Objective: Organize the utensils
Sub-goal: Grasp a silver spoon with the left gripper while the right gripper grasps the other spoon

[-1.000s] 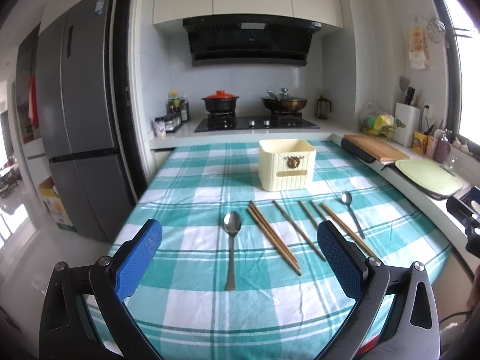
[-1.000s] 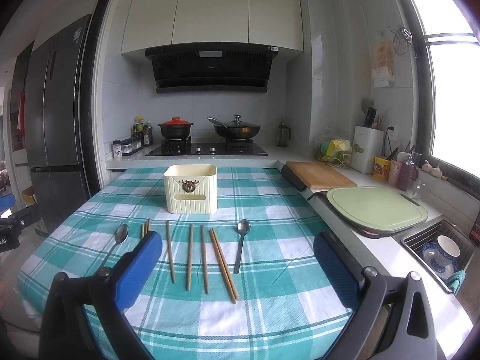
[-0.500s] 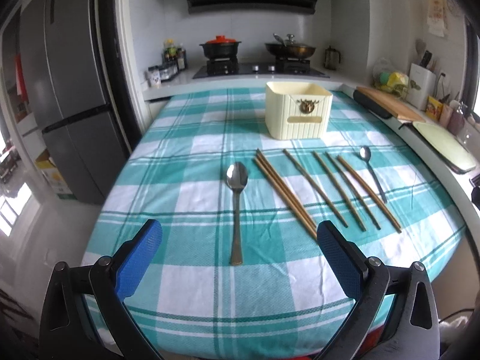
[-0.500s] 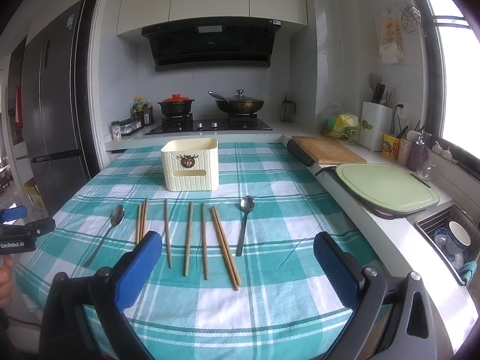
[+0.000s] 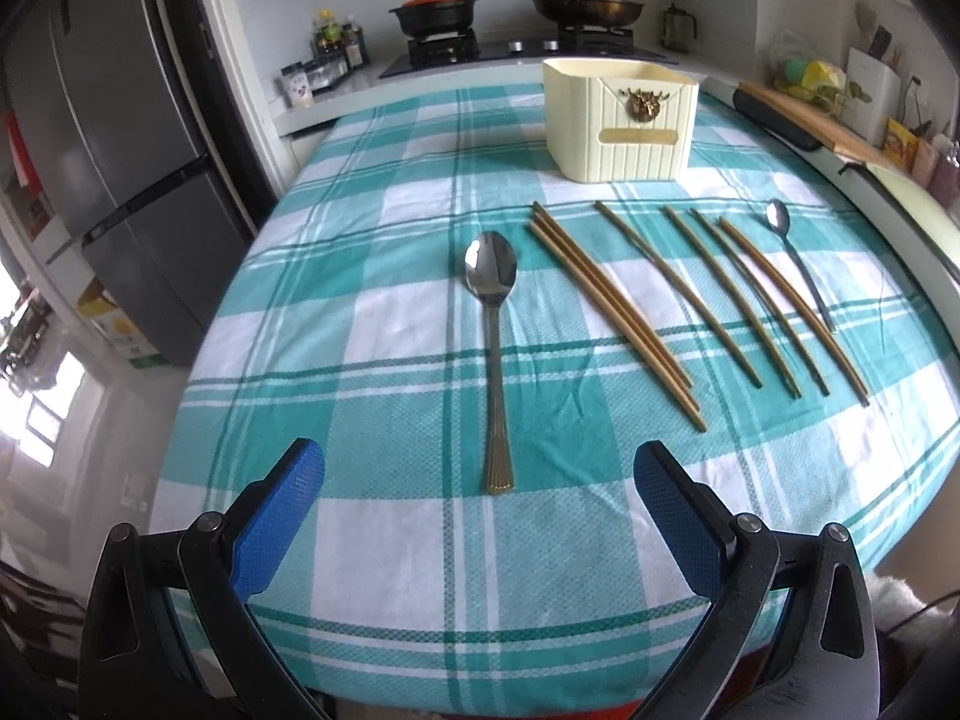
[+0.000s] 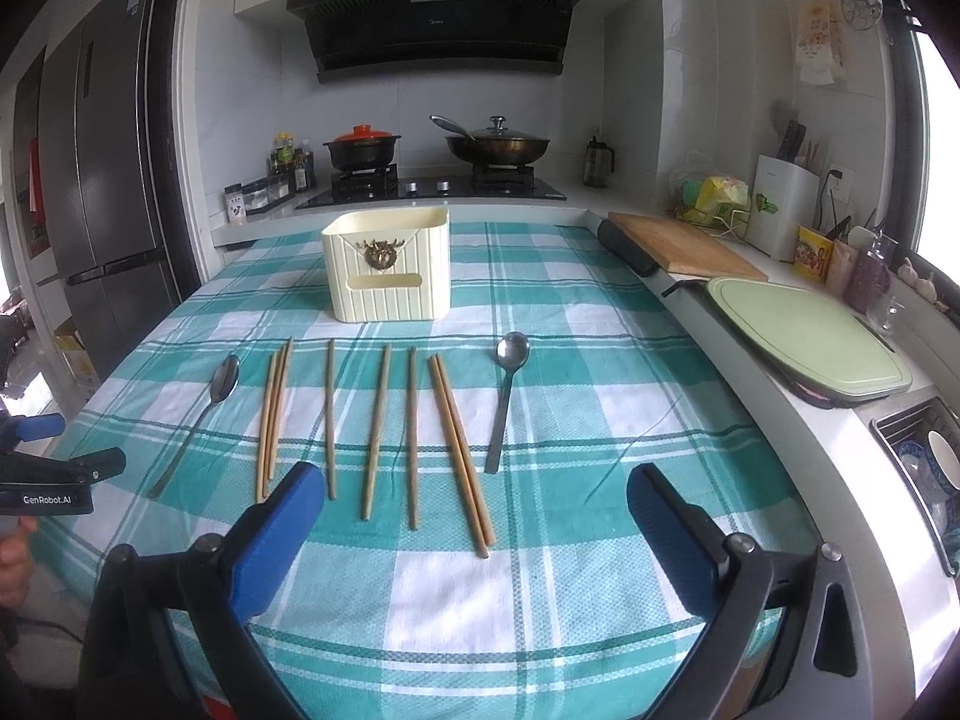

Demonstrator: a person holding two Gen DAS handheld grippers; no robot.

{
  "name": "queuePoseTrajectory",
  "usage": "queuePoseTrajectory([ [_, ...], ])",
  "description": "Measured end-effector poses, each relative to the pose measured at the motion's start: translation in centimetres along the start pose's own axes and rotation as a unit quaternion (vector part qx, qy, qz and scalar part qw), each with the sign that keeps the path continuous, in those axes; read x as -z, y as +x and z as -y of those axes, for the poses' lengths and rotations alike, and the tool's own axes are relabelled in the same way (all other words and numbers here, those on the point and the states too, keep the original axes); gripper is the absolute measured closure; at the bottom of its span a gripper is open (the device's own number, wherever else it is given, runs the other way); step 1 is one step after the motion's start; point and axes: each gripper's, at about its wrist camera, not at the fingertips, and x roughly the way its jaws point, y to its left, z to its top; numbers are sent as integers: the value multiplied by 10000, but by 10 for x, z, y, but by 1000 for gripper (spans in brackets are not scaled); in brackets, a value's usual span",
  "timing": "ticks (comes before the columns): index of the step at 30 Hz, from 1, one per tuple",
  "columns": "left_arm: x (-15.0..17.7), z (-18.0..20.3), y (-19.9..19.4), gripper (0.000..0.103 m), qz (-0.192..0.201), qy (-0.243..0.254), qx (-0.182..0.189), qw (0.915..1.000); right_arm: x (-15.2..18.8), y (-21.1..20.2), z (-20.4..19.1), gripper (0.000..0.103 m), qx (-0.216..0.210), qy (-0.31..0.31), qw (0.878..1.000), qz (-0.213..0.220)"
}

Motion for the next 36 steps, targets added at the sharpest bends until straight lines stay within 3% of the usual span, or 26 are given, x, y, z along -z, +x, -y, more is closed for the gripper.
queuePoseTrajectory([
  [5, -1, -1, 7, 0, -79, 30, 23, 10000, 2, 11, -1, 0, -166, 44, 9996, -211],
  [9, -1, -6, 15, 0, -246, -190, 468, 9984, 2, 22, 3, 0, -343, 181, 9984, -412],
  [13, 1, -9, 29, 0, -442, -362, 690, 9960, 4, 37, 10, 0, -246, 208, 9967, -742],
  [18, -4, -17, 46, 1, -636, -462, 611, 9950, 8, 56, 27, 0, 5, 225, 9936, -1111],
  [25, -26, -27, 71, 1, -735, -417, 498, 9952, -10, 93, 55, 0, 222, 189, 9936, -1090],
  [29, -41, -24, 96, 1, -810, -442, 515, 9944, -30, 135, 66, 1, 85, 242, 9934, -1118],
  [33, -52, -25, 125, 1, -1041, -649, 647, 9903, -49, 179, 69, 15, -131, 344, 9925, -1169],
  [36, -57, -25, 140, 1, -1105, -695, 563, 9898, -59, 209, 63, 19, -233, 341, 9908, -1290],
])
